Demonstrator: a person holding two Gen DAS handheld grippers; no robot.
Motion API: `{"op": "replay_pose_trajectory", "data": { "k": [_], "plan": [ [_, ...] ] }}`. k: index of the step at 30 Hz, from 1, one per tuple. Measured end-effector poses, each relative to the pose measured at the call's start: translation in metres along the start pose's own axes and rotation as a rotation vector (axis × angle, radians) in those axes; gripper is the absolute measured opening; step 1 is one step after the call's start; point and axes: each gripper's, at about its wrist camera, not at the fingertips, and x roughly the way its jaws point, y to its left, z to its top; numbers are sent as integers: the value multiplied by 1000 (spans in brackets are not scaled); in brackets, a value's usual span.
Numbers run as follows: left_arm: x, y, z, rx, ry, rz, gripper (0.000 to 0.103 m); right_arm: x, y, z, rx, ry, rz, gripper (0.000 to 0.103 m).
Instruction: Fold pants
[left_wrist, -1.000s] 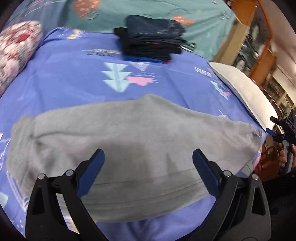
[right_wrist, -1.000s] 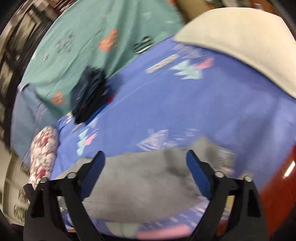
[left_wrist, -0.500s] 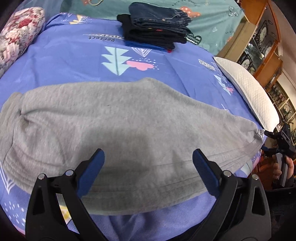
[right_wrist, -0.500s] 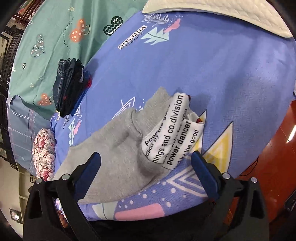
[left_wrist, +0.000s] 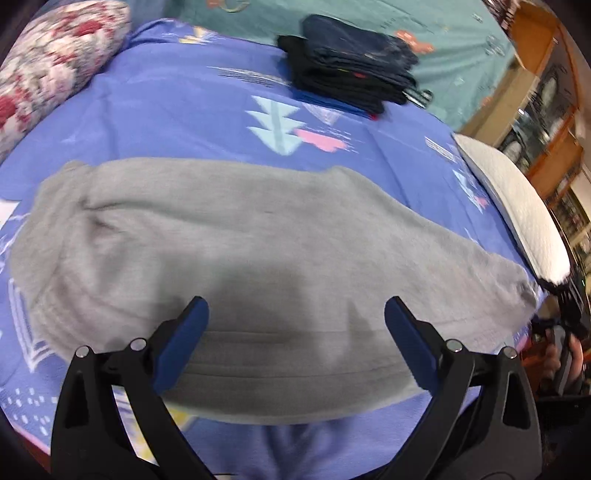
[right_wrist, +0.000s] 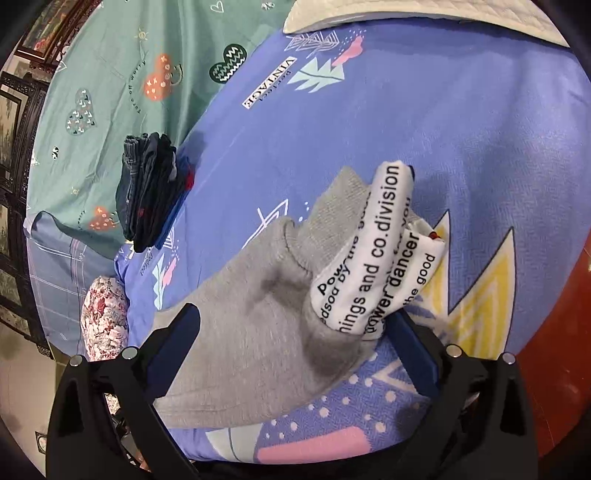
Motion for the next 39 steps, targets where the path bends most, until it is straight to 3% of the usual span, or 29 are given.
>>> {"op": "replay_pose_trajectory", "data": {
  "k": [3,7,9,11,13,15,18,22,24,26,28,29,31,34,37,39],
  "plan": [
    [-5,30,0,-68,-15,74,97,-5,3,-13,-13,1,9,94],
    [-13,53,1,-135,-47,54,97,2,18,-30,-81,12,21,89],
    [-13,51,1,-124,-49,62,97,6,14,-24,-77,-28,5,76],
    [-12,49,0,-105,-52,73,97,7,10,-18,-81,-97,-45,47],
    [-13,51,-1,-104,-56,59,97,12,6,-16,-68,-84,31,21],
    [-14,54,-1,-111,-60,43,97,12,20,-19,-130,-106,15,20],
    [-14,54,-2,-110,-63,40,97,3,70,-26,-338,-168,-13,18],
    [-15,52,-4,-116,-69,37,98,16,165,-50,-650,-161,35,18],
    [-16,51,-6,-119,-72,33,98,44,204,-75,-805,-67,48,25],
    [-18,50,-10,-123,-75,28,98,96,230,-116,-973,140,-3,52],
    [-21,50,-13,-129,-79,21,98,136,231,-154,-1074,298,-50,56],
    [-22,51,-14,-129,-81,16,98,142,228,-165,-1112,307,-79,61],
    [-24,52,-16,-126,-81,8,97,131,229,-166,-1142,279,-43,62],
    [-21,51,-15,-120,-79,14,98,100,228,-143,-1049,266,91,62],
    [-18,49,-14,-119,-79,23,100,88,232,-131,-1048,213,79,62],
    [-17,46,-15,-112,-80,34,100,100,240,-132,-1050,230,53,62]
  ]
}}
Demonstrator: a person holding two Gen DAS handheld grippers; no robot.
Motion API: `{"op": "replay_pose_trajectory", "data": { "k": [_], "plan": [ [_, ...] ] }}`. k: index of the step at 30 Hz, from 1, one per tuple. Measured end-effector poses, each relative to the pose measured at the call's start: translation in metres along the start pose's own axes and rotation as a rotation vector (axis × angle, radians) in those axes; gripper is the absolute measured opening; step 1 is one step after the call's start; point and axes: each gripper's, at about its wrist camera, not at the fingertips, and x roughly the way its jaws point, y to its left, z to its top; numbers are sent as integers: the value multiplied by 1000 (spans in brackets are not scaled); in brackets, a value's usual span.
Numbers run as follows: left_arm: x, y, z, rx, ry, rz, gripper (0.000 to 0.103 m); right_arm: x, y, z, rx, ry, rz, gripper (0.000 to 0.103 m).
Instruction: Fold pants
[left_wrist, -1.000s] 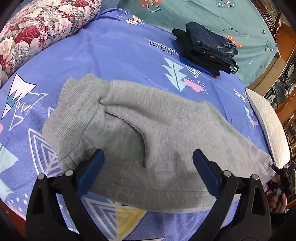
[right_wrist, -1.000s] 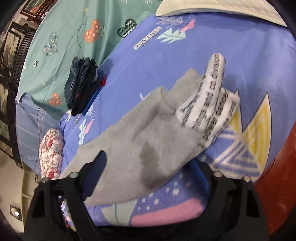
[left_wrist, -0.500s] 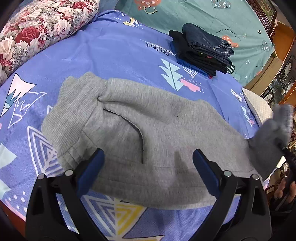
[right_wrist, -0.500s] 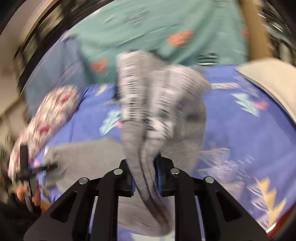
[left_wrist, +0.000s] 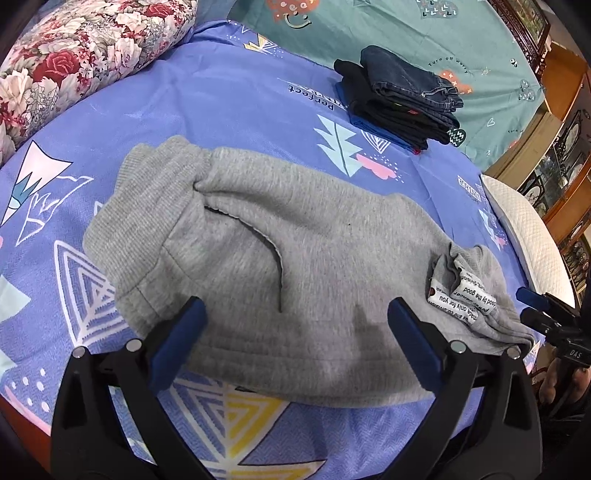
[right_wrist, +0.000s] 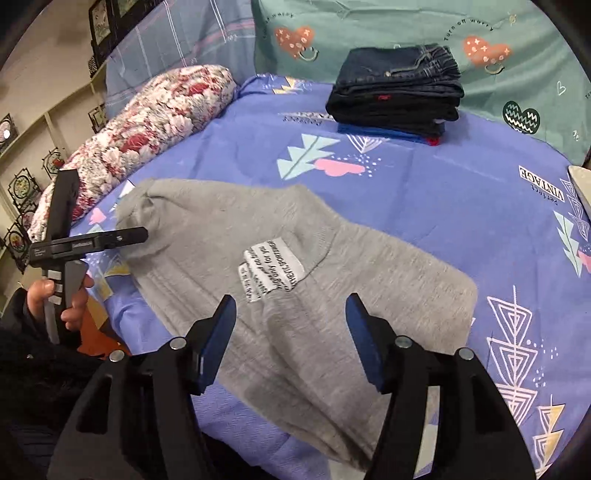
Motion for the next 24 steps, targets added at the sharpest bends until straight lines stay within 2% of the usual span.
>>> {"op": "replay_pose_trajectory", "data": {
  "k": [3,5,6,8,15,18,22,24],
  "plan": [
    [-2,0,-1,6,3,-2,100,24,8,3,-40,59,-1,58],
    [-3,1,-1,0,4,-9,100,45,11,3,-55,124,-40,22],
    [-4,2,-1,0,4,-11,100,50,7,4,-28,138,-15,21],
    [-4,2,-1,1,5,-13,100,44,5,10,-14,97,-2,15],
    [-2,1,-1,5,6,-9,100,14,3,36,10,-23,53,13],
    [-1,1,0,5,10,-9,100,27,19,36,-30,1,59,13],
    [-1,2,0,8,14,-8,100,71,34,17,-79,108,36,15],
    [-1,1,0,10,14,-7,100,74,39,10,-111,105,17,17]
  ]
}}
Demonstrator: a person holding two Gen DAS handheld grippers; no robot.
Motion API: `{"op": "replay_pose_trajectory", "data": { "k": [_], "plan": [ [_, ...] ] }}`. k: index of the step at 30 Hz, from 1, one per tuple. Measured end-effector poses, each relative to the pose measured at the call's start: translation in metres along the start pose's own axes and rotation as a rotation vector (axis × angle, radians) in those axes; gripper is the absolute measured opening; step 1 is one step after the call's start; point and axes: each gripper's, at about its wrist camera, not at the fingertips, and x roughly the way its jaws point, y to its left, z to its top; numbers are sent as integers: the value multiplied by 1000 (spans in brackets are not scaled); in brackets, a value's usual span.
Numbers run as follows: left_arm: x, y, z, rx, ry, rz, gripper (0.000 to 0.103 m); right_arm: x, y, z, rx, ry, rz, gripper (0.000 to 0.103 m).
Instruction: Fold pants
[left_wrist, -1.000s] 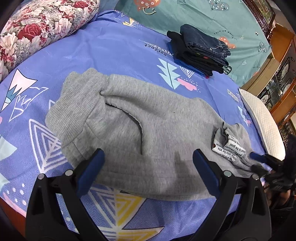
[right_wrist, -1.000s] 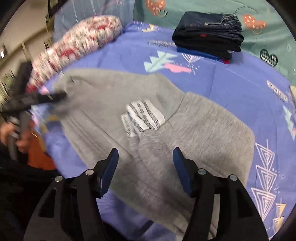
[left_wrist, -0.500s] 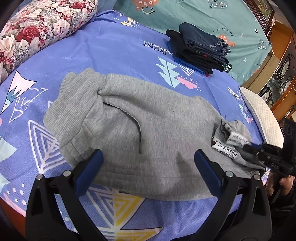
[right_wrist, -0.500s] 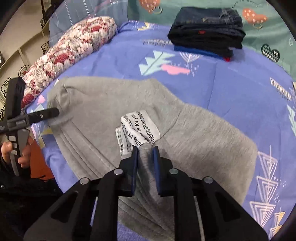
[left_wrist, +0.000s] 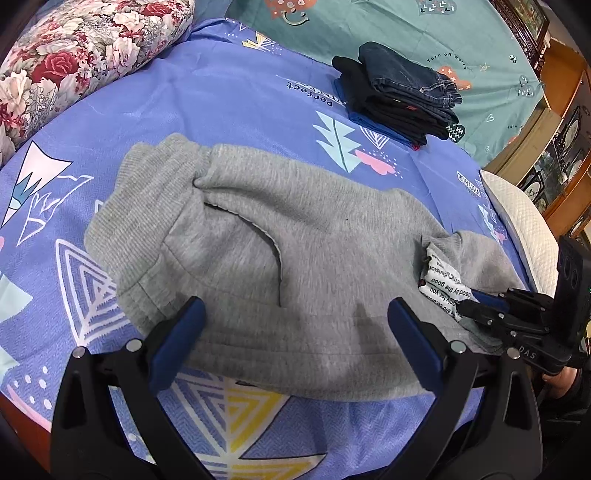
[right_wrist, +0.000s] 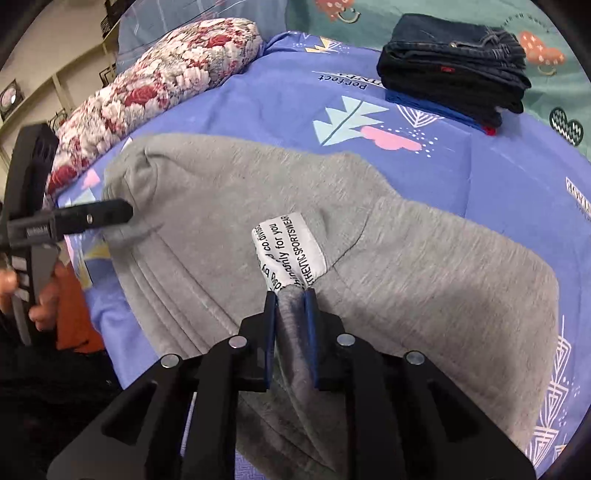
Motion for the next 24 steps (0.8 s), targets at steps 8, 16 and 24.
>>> {"op": "replay_pose_trajectory", "data": {
  "k": [8,16,24],
  "plan": [
    [1,-1,0,1,-4,5,100,-3,12,-14,-100,31,-93,45],
    [-7,2,-1,-9,-12,-14,100,9,12,-15,-163,83,-222,48],
    [-53,18,2,-52,-80,-25,100,-37,7,16,-111,-43,-41,26]
  ]
}}
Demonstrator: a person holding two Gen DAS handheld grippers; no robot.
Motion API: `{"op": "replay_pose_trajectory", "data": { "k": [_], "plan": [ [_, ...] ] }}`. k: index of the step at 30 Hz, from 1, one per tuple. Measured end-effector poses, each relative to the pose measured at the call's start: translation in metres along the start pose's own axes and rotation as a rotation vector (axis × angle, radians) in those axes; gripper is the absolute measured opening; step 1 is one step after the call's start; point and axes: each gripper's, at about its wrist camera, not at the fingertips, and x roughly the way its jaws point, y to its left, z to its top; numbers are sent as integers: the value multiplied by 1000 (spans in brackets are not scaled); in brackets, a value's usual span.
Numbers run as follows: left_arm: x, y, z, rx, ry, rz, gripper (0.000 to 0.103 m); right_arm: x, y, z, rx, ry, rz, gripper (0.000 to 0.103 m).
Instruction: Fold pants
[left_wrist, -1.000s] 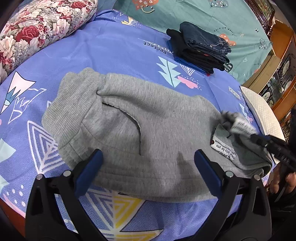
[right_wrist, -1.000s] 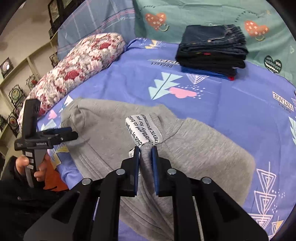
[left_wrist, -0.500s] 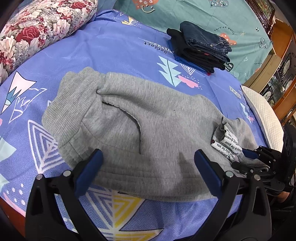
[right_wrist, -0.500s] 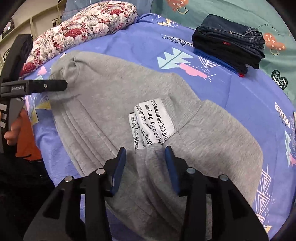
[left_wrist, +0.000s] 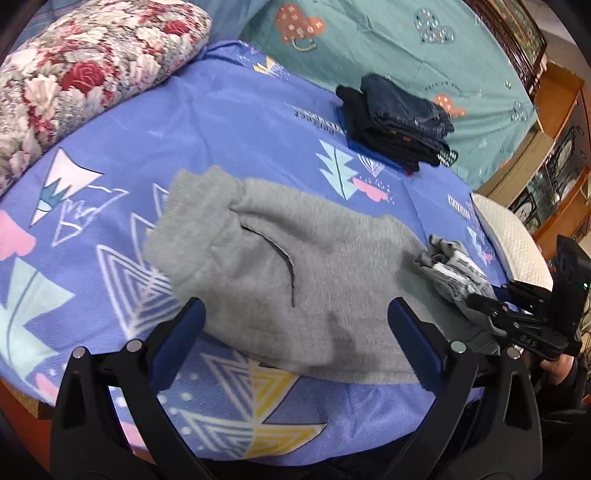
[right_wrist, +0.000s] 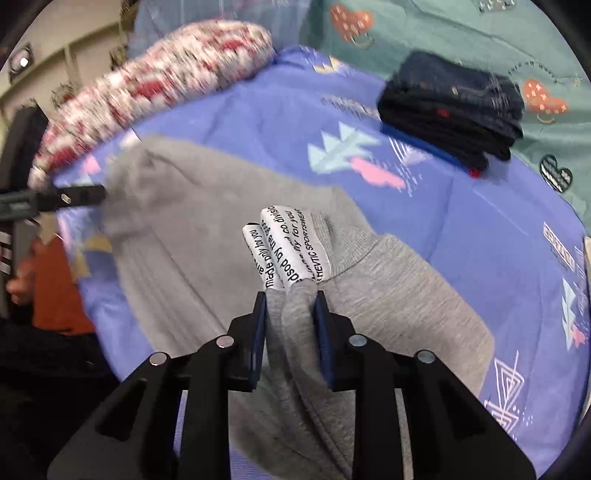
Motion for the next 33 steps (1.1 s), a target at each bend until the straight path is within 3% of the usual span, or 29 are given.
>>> {"op": "replay_pose_trajectory", "data": {
  "k": [3,5,7,11,13,17,24,28,30,32,33],
  "plan": [
    [-12,12,3,-39,-11,-1,100,-2,26,7,-82,-8,79,26],
    [-13,20,1,-79,10,-7,100,25,35,0,-111,80,72,29],
    [-11,30,-3,-129,45,-34,100,48,28,-10,-68,135,80,39],
    [-3,45,-5,-221,85,-73,100,27,29,-12,-60,66,92,55],
    [7,51,-2,-281,98,-121,100,10,27,-15,-51,14,88,58],
    [35,62,2,-384,141,-129,100,-13,2,-31,22,-1,9,60],
    [32,43,6,-340,111,-122,100,-63,-71,-81,224,-12,-185,60],
    [34,40,9,-336,119,-110,100,-65,-72,-85,219,-43,-141,60],
    [38,42,6,-357,138,-115,100,-51,-59,-82,154,2,-157,61],
    [38,43,3,-355,146,-113,100,-29,-54,-89,75,137,-213,63],
    [37,44,2,-352,145,-110,100,-30,-58,-93,82,148,-202,63]
  ]
}}
